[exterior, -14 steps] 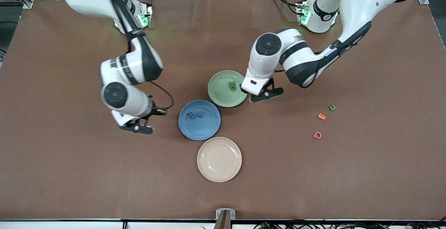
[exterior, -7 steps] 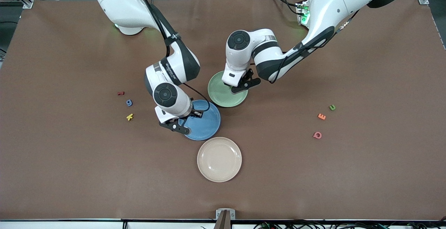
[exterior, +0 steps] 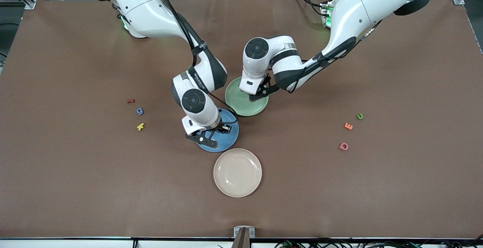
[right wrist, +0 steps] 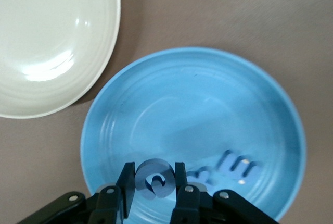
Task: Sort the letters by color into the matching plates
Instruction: 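Drop the B onto the green plate while the right gripper drops the c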
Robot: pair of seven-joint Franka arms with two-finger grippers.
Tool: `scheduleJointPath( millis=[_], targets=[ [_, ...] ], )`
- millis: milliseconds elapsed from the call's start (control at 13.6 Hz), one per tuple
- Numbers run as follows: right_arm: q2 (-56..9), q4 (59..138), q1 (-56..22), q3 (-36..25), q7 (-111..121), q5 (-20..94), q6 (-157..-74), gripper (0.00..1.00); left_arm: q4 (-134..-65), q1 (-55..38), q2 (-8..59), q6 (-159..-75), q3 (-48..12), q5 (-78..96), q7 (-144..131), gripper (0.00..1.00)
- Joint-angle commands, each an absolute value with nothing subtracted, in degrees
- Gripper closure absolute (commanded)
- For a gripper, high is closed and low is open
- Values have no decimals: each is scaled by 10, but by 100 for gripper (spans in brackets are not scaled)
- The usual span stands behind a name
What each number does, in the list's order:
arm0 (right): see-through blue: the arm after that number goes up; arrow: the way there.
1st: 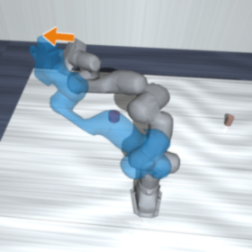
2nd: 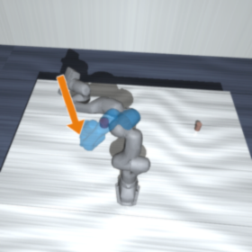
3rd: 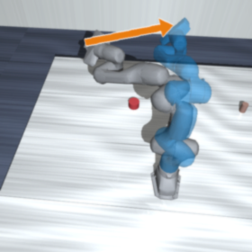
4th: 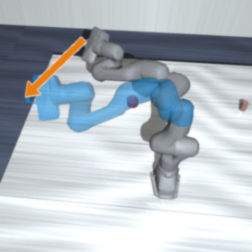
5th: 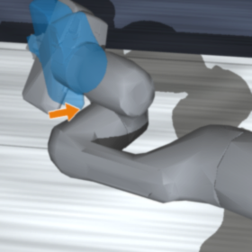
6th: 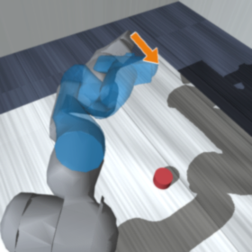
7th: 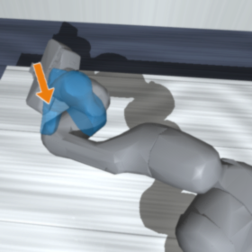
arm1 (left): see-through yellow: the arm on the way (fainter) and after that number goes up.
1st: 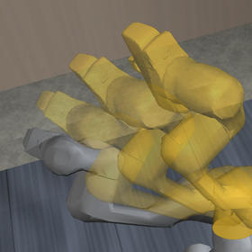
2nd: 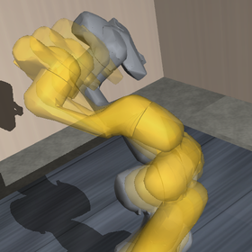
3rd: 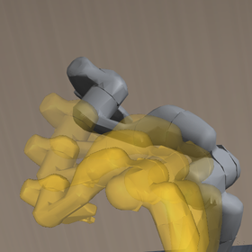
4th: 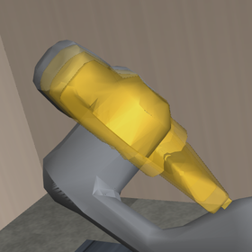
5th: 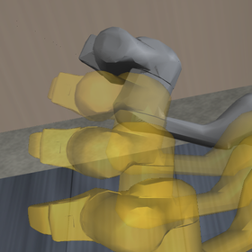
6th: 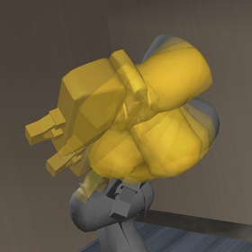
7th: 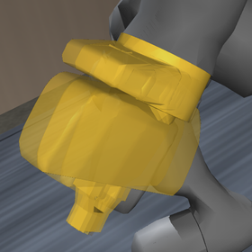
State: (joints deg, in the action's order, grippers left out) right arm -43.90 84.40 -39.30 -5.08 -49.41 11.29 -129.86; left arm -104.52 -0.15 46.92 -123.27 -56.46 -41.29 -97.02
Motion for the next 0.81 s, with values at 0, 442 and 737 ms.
scheduleJointPath(
  millis=[0, 442, 737],
  targets=[
    [-456, 822, -403, -56, -511, 120, -1297, 84, -1039, -27, 472, -1251, -534, -414, -976, 92],
    [-458, 823, -403, -56, -508, 120, -1296, 50, -1038, -19, 461, -1259, -524, -417, -970, 0],
    [-442, 823, -399, -57, -503, 119, -1271, 0, -1041, 49, 428, -1251, -532, -417, -964, 0]
  ],
)
